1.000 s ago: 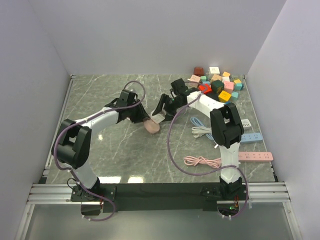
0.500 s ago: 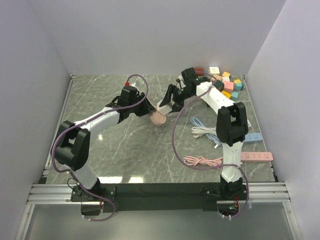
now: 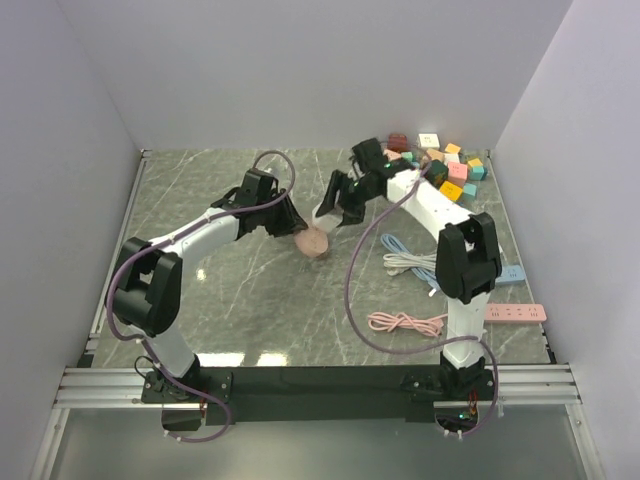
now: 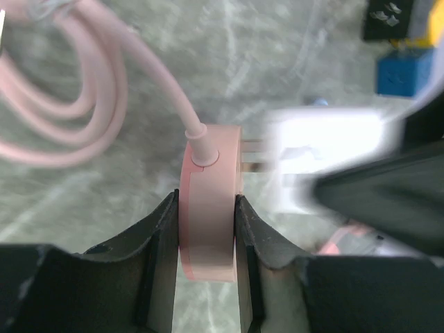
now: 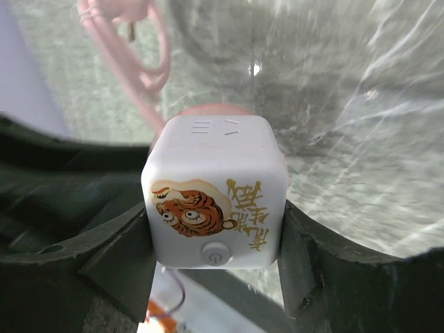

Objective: Pull the plug off the socket

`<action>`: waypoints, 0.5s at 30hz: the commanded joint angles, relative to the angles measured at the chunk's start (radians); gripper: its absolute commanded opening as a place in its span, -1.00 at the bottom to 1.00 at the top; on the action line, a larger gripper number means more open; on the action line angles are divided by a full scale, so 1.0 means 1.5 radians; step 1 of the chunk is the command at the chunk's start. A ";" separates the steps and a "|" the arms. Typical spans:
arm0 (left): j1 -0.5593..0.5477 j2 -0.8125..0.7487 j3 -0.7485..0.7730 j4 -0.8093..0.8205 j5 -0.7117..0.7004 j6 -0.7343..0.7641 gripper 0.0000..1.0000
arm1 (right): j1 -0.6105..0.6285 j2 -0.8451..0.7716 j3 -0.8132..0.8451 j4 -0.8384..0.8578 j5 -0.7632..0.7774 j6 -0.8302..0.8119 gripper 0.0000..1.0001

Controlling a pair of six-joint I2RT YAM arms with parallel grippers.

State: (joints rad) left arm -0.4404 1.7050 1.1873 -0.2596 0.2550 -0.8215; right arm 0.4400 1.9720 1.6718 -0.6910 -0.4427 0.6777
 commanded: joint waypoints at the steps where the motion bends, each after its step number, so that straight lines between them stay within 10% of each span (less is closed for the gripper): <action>1: 0.006 -0.003 -0.013 -0.031 -0.061 0.037 -0.99 | -0.101 -0.007 0.120 -0.060 -0.097 -0.095 -1.00; 6: 0.009 -0.004 -0.042 -0.022 -0.054 0.034 -0.99 | -0.187 0.038 0.232 -0.118 -0.171 -0.131 -1.00; 15: 0.014 -0.011 -0.012 -0.021 -0.036 0.038 -0.99 | -0.212 0.022 0.140 0.036 0.068 -0.041 -1.00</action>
State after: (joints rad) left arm -0.4244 1.7107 1.1278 -0.2977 0.1974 -0.7971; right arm 0.1219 2.0060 1.8957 -0.7353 -0.4870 0.5621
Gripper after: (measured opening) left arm 0.356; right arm 0.667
